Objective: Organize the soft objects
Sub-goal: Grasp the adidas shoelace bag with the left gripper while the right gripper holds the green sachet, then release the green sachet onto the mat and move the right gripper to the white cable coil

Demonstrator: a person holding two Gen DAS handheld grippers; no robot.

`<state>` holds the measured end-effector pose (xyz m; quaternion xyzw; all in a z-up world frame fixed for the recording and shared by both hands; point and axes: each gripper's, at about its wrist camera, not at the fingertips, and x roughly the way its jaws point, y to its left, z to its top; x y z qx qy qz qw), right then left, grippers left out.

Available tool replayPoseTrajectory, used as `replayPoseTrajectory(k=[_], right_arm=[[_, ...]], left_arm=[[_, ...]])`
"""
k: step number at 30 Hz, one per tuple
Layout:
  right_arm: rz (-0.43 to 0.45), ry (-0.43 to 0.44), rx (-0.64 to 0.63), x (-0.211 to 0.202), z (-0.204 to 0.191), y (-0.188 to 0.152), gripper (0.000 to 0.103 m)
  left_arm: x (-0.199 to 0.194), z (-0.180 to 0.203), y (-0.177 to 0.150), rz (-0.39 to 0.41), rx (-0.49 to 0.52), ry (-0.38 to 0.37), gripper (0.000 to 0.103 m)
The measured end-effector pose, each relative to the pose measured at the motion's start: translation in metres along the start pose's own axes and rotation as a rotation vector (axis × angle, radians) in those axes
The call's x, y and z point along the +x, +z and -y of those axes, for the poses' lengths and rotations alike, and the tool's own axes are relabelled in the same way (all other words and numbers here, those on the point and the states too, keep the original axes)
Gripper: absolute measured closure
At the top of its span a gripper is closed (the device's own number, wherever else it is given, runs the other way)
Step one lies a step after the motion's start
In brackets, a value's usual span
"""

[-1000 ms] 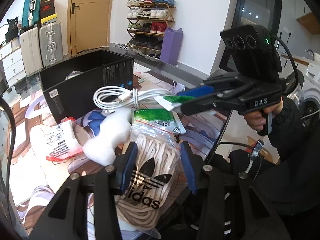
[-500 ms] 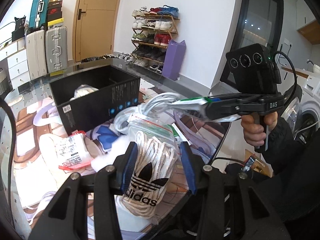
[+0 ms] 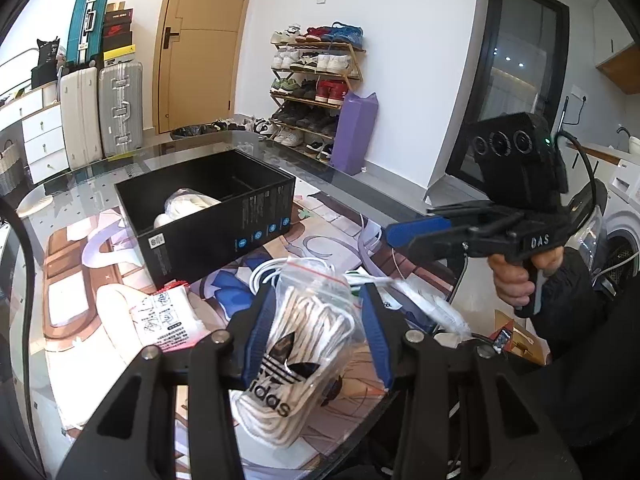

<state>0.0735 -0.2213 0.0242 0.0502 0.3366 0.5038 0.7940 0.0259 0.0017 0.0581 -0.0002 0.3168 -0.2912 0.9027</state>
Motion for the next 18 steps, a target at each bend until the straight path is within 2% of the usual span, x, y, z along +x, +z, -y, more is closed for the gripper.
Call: replayPoseTrajectory(k=[1, 3, 8, 14, 18], right_arm=[[-0.006, -0.012, -0.008, -0.002, -0.002, -0.002, 0.069], [-0.025, -0.057, -0.031, -0.005, -0.005, -0.007, 0.057], [-0.094, -0.191, -0.047, -0.004, 0.0, -0.02, 0.055], [-0.122, -0.23, -0.041, -0.004, 0.004, -0.029, 0.055], [-0.121, -0.254, -0.063, 0.011, 0.003, -0.02, 0.049]], left_arm=[[-0.001, 0.0, 0.0, 0.002, 0.001, -0.001, 0.06], [-0.003, -0.001, 0.0, 0.005, 0.005, -0.001, 0.06], [-0.004, -0.001, 0.0, 0.009, 0.004, 0.0, 0.06], [0.003, 0.003, -0.006, -0.014, 0.014, -0.009, 0.06], [0.009, 0.005, -0.012, -0.044, 0.019, 0.004, 0.06]])
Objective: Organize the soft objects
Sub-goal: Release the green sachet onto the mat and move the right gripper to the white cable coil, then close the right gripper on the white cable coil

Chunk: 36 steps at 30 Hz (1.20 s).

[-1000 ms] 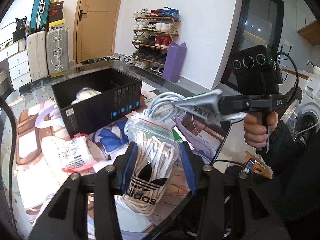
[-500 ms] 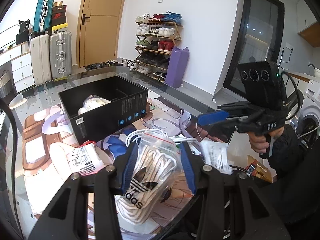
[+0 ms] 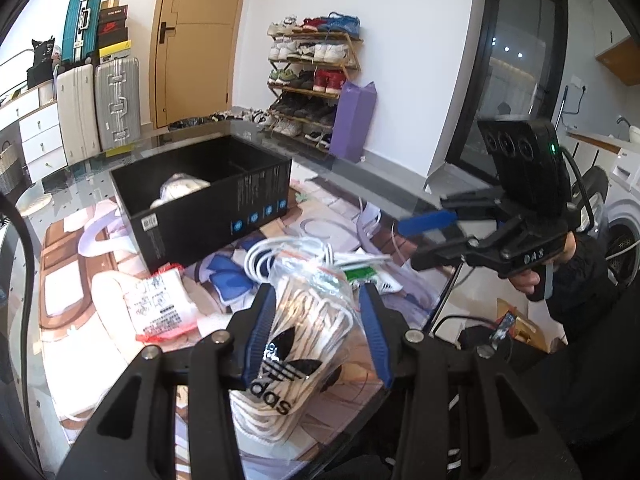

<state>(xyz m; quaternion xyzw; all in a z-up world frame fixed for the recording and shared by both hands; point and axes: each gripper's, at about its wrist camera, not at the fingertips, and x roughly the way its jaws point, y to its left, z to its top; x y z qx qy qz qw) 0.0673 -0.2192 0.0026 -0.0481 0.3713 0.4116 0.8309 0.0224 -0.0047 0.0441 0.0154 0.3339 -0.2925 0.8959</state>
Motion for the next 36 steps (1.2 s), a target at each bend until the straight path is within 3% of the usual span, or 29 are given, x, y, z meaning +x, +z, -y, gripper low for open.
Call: replayPoseTrajectory(k=[7, 9, 14, 16, 18, 26, 28, 30, 34, 36], right_arm=[[-0.056, -0.022, -0.073, 0.042, -0.007, 0.02, 0.049], [-0.071, -0.019, -0.082, 0.052, -0.008, 0.023, 0.049], [-0.099, -0.027, -0.095, 0.073, -0.006, 0.026, 0.049], [-0.102, -0.024, -0.101, 0.077, -0.007, 0.026, 0.052], [-0.1, -0.011, -0.112, 0.078, -0.008, 0.025, 0.069], [-0.063, -0.003, -0.123, 0.068, -0.013, 0.026, 0.07], [-0.051, 0.004, -0.119, 0.063, -0.013, 0.026, 0.07], [-0.042, 0.004, -0.118, 0.06, -0.013, 0.027, 0.07], [-0.022, 0.014, -0.111, 0.054, -0.013, 0.028, 0.07], [-0.011, 0.019, -0.104, 0.052, -0.012, 0.029, 0.07]], left_arm=[[0.01, 0.005, -0.012, -0.057, 0.039, 0.026, 0.058], [0.011, 0.005, -0.013, -0.059, 0.042, 0.031, 0.048], [0.013, 0.002, -0.016, -0.074, 0.056, 0.056, 0.037], [0.015, 0.002, -0.019, -0.087, 0.069, 0.061, 0.037], [0.017, 0.002, -0.02, -0.101, 0.077, 0.064, 0.036], [0.026, 0.005, -0.024, -0.127, 0.113, 0.092, 0.034], [0.027, 0.006, -0.024, -0.132, 0.125, 0.099, 0.036], [0.029, 0.008, -0.025, -0.154, 0.13, 0.092, 0.052], [0.026, 0.011, -0.023, -0.142, 0.125, 0.103, 0.062], [0.022, 0.01, -0.022, -0.126, 0.114, 0.096, 0.077]])
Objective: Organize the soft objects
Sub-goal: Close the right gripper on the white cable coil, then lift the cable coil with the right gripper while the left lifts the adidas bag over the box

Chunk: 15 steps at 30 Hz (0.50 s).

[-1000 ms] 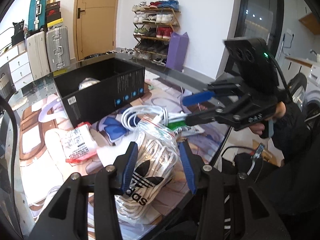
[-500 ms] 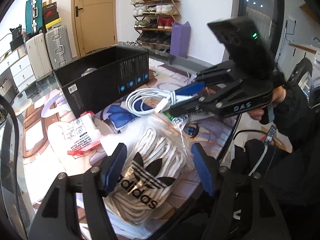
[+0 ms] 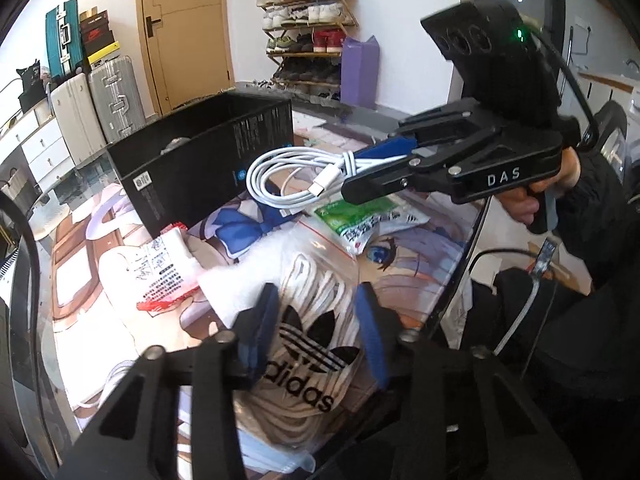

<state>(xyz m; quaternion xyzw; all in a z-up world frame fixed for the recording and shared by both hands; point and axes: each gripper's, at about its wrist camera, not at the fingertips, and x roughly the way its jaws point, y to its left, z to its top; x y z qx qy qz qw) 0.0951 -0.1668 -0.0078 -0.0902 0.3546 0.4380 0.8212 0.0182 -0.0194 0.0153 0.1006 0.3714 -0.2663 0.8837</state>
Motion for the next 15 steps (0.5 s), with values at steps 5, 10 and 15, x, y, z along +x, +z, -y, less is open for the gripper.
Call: replayPoseTrajectory(k=[5, 10, 15], right_arm=[[0.026, 0.006, 0.013, -0.008, 0.001, 0.001, 0.07], [0.033, 0.006, 0.023, -0.013, 0.003, -0.001, 0.07], [0.037, 0.001, 0.031, -0.017, 0.004, -0.002, 0.07]], left_arm=[[-0.004, -0.005, 0.001, 0.012, -0.018, -0.009, 0.084], [-0.012, -0.005, -0.001, 0.03, -0.015, -0.027, 0.067], [-0.016, 0.003, -0.006, 0.004, 0.053, -0.019, 0.045]])
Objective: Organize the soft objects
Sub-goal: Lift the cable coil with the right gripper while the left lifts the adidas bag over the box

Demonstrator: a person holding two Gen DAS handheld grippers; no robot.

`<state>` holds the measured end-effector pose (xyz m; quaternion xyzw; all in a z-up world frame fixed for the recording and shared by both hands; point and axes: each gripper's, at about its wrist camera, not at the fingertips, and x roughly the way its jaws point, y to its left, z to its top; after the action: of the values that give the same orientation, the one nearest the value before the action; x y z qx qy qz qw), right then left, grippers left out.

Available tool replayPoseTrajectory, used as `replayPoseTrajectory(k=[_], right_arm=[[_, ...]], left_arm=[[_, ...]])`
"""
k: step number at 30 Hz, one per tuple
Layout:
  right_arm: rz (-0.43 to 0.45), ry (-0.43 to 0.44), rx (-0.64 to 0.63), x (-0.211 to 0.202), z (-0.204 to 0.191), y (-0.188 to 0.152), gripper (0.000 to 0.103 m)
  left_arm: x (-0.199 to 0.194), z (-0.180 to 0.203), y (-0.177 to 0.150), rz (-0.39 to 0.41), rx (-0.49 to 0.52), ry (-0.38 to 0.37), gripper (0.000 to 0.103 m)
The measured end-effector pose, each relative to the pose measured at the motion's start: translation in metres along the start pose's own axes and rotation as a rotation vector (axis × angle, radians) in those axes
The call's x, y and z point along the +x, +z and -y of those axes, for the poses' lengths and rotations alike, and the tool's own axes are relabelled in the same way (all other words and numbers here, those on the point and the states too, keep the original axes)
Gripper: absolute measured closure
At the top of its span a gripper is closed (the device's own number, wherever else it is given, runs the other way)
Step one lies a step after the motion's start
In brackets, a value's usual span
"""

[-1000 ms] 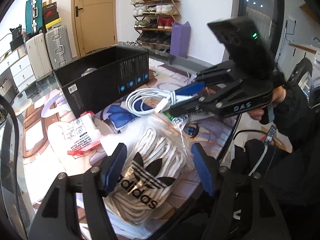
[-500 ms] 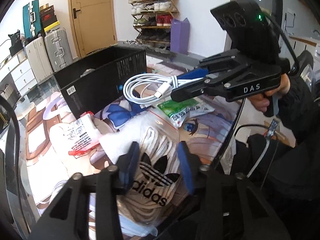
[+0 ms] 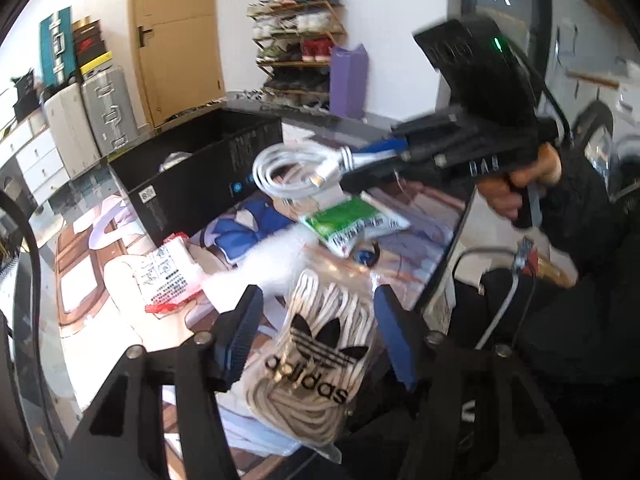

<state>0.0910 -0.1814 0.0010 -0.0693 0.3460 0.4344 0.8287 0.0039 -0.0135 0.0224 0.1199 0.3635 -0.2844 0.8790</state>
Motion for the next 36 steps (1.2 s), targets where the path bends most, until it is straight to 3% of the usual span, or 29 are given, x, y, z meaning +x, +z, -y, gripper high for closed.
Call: replayPoseTrajectory(k=[10, 17, 26, 32, 36], right_arm=[[-0.004, 0.005, -0.003, -0.001, 0.0, 0.0, 0.07], [0.004, 0.005, 0.0, -0.003, 0.0, 0.001, 0.07], [-0.082, -0.015, -0.001, 0.018, 0.002, -0.012, 0.068], [-0.111, -0.014, -0.015, 0.03, 0.001, -0.009, 0.062], [-0.118, -0.019, -0.025, 0.041, 0.0, -0.006, 0.065]], left_arm=[[0.017, 0.008, -0.01, -0.062, 0.048, -0.014, 0.039], [0.024, 0.002, -0.009, -0.077, 0.004, -0.044, 0.039], [0.019, 0.002, -0.011, -0.055, -0.002, -0.074, 0.063], [0.001, -0.002, -0.005, 0.019, -0.049, -0.124, 0.065], [-0.01, -0.01, 0.001, 0.062, -0.088, -0.119, 0.065]])
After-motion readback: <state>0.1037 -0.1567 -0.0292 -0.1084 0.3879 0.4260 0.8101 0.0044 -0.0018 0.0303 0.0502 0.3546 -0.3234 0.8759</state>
